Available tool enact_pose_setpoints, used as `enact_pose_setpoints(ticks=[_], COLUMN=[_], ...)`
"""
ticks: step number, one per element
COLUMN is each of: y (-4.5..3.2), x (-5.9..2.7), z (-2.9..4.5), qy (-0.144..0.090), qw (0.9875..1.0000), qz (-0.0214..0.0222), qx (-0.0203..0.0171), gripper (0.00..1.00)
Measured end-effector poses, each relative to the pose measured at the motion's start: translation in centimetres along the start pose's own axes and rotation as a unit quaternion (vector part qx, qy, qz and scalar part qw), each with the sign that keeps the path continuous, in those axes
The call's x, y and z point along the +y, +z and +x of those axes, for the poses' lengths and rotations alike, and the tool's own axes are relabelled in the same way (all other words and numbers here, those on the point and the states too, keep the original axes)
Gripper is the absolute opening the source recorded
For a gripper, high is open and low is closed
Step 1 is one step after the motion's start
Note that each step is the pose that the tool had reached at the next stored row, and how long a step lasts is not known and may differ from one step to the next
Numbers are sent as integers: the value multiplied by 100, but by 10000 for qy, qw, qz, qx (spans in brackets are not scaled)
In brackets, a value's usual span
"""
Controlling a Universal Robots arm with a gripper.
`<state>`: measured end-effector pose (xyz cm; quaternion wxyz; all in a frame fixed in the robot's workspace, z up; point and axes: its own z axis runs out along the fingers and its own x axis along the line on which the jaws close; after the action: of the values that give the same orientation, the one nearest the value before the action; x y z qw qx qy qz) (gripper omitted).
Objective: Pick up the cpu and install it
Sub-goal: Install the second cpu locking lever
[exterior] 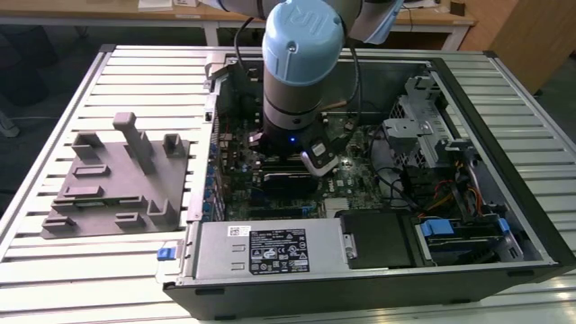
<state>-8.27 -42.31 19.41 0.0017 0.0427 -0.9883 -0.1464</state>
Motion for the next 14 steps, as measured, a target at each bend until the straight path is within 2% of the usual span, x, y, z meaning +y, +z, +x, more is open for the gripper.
enact_pose_setpoints(ticks=[4,9,14], y=[24,41,67], x=[-14,-22,-33], z=[1,10,26], qy=[-1,-4,-5], qw=[10000,9998,9997], qz=[-67,-196,-238], qx=[-4,-17,-20], gripper=[11,11,11])
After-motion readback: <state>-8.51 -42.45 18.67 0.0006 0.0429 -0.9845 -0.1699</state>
